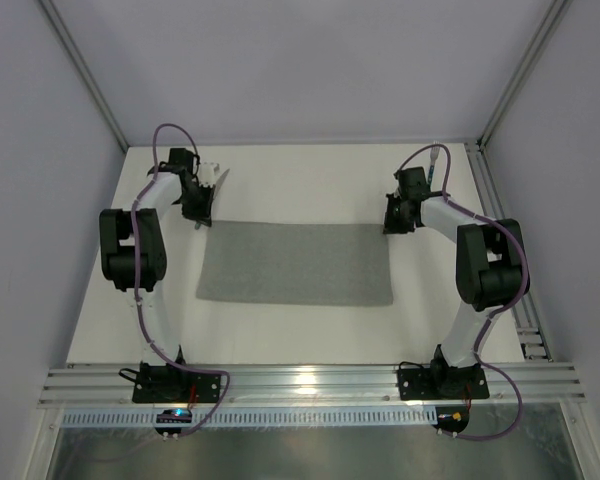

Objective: Fold the napkin into a case and place the utensils inside
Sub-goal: Smooth out the rectangle-folded napkin at the center of the board.

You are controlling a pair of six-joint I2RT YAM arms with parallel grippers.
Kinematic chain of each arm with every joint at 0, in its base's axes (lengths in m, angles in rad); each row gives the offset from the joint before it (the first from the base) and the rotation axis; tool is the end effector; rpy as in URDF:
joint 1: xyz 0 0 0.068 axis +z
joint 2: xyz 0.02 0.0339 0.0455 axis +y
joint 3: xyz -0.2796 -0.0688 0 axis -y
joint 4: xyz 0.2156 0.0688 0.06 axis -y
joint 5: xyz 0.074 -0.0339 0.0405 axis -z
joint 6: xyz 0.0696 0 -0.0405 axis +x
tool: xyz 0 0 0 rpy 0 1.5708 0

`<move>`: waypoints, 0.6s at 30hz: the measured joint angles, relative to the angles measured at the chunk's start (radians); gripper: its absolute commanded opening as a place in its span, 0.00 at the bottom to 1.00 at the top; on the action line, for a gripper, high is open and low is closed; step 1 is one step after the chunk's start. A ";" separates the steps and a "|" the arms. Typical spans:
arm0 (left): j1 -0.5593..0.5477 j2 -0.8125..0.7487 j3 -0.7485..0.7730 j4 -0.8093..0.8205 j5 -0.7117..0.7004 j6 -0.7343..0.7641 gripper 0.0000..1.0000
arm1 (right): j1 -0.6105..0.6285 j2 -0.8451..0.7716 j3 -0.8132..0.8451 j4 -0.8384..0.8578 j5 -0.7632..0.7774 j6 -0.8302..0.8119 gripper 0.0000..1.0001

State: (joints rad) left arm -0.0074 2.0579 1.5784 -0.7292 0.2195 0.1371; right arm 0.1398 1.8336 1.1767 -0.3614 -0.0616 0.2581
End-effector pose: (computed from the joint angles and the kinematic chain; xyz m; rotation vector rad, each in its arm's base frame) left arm 0.4200 -0.0183 0.1816 0.2543 2.7433 -0.2702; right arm 0.3710 0.0565 0.1772 0.1312 2.5997 0.2245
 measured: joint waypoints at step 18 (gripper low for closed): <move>0.001 -0.020 -0.014 0.023 -0.029 -0.004 0.42 | -0.006 -0.007 0.025 -0.043 0.053 -0.018 0.63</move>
State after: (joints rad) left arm -0.0063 2.0377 1.5642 -0.7067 0.1902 0.1333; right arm 0.1333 1.8263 1.2018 -0.4049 -0.0086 0.2401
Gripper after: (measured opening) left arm 0.411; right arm 0.602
